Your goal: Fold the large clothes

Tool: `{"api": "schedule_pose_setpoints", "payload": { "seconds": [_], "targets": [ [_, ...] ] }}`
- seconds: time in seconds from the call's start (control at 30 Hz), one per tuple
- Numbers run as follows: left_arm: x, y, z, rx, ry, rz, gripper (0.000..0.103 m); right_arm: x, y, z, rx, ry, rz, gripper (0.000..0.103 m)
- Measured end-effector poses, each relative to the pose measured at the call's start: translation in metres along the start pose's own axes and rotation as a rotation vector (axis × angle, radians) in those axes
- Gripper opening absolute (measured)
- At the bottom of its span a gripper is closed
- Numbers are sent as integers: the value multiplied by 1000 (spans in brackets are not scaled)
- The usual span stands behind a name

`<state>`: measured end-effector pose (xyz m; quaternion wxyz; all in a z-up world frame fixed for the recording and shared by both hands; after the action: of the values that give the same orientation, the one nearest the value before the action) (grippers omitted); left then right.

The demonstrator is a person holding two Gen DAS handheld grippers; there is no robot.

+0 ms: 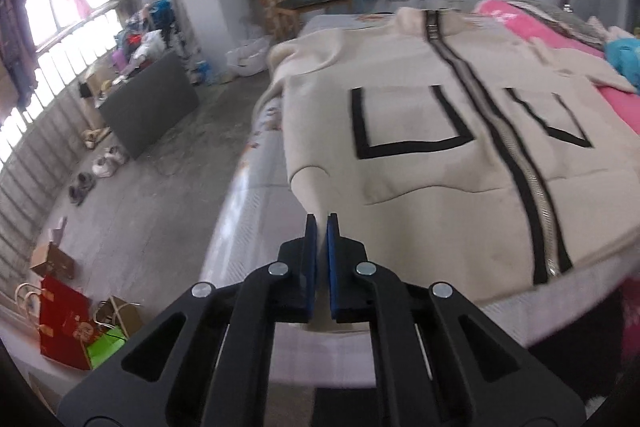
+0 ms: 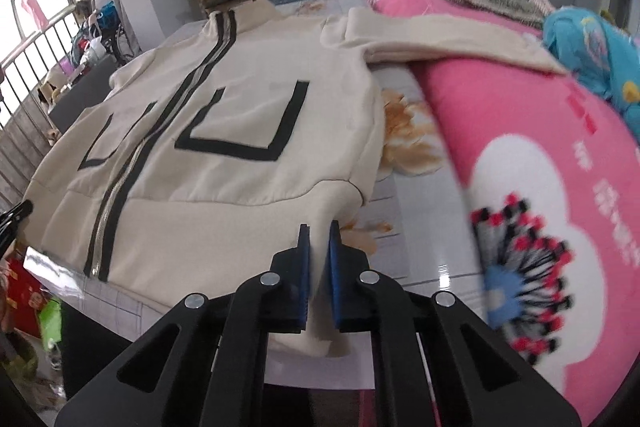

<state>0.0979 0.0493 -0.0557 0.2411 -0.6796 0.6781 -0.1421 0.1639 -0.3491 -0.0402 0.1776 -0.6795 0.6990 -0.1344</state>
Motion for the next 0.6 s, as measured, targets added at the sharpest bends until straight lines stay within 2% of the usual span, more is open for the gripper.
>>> {"api": "schedule_pose_setpoints", "payload": {
  "seconds": [0.2,0.4,0.5,0.57,0.6],
  "targets": [
    [-5,37,-23,-58,71,-20,4,21,16,-24,-13,41,-3,6],
    [-15,58,-8,-130,91,-46,7,27,43,-13,-83,44,27,6],
    [-22,53,-15,-114,124,-58,15,29,42,-20,-81,44,38,8],
    [-27,48,-26,-75,120,-55,30,28,40,-30,-63,46,38,18],
    [-30,45,-34,-38,111,-54,43,27,38,-37,-47,54,37,23]
  ]
}}
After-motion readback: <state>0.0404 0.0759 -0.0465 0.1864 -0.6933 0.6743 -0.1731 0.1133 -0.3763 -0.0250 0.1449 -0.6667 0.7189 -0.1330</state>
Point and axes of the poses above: each gripper's, at about its wrist camera, not at the fingertips, and z roughly the way its jaws point, x to its right, y to its underside, the point moved 6 cm from there along z, roughly the way its jaws point, and after that the axes turned 12 degrees about -x, right-handed, at the moved point
